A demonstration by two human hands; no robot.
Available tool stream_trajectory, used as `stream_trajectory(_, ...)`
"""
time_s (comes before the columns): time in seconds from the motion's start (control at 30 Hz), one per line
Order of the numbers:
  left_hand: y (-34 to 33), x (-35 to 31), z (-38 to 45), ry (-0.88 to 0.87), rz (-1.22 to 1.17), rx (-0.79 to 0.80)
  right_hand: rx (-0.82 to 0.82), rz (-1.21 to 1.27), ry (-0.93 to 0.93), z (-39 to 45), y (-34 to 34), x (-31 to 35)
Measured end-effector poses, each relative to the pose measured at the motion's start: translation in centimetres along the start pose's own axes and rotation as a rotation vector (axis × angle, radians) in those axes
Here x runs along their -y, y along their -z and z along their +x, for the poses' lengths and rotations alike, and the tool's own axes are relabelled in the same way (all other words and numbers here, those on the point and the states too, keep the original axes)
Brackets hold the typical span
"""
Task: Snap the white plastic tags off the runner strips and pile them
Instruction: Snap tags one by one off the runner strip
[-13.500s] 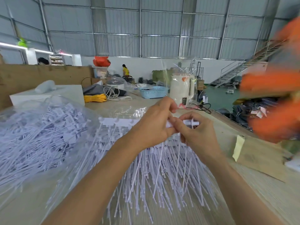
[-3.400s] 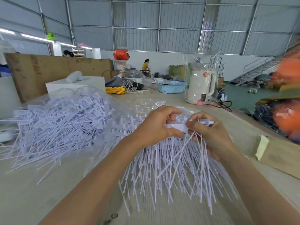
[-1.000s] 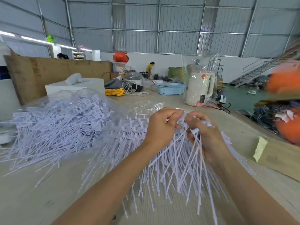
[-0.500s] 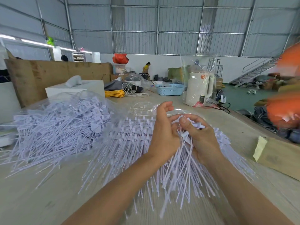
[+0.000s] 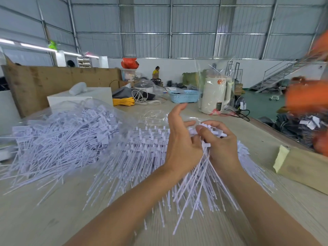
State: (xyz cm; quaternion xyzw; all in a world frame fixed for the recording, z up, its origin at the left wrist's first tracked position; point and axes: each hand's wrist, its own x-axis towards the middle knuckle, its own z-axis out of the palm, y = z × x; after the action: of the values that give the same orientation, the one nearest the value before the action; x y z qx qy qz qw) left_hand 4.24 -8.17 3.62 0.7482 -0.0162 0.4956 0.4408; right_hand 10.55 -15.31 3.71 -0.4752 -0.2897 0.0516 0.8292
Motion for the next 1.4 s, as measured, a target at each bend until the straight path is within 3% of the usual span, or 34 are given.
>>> stream_trajectory(0.1, -0.2, 0.2, 0.4, 0.272, -0.077, 0.034, -0.069, 0.001, 0.018, 0.1, 0.1, -0.3)
stream_trajectory(0.17, -0.2, 0.0, 0.4, 0.522, -0.170, 0.113, -0.105, -0.021, 0.010, 0.1, 0.2, -0.4)
stream_trajectory(0.23, -0.1, 0.2, 0.1, 0.648, -0.259, 0.224, -0.139, -0.025, -0.016, 0.3, 0.6, -0.5)
stream_trajectory(0.33, 0.2, 0.4, -0.1, 0.595, -0.151, 0.320, -0.197, 0.016, -0.041, 0.7, 0.9, -0.4)
stream_trajectory(0.47, 0.5, 0.4, 0.2, 0.507, -0.071, 0.246, -0.179, 0.037, -0.055, 0.9, 1.1, -0.3)
stream_trajectory(0.67, 1.0, 0.6, -0.1, 0.425, -0.075, 0.073, 0.071, -0.081, -0.119, 0.6, 0.7, -0.5)
stream_trajectory(0.93, 0.4, 0.5, 0.0, 0.548, -0.216, 0.054, 0.294, -0.014, -0.091, 0.0, 0.3, -0.7)
stream_trajectory(1.03, -0.1, 0.1, -0.1, 0.524, -0.175, 0.121, 0.221, 0.027, -0.127, -0.1, 0.0, -0.8)
stream_trajectory(1.23, -0.1, 0.1, -0.3, 0.558, -0.082, 0.370, -0.103, 0.177, -0.195, 0.2, 0.1, -0.1)
stream_trajectory(1.4, 0.1, -1.0, -0.4, 0.559, 0.022, 0.560, -0.202, 0.069, -0.064, 0.0, 0.0, 0.8)
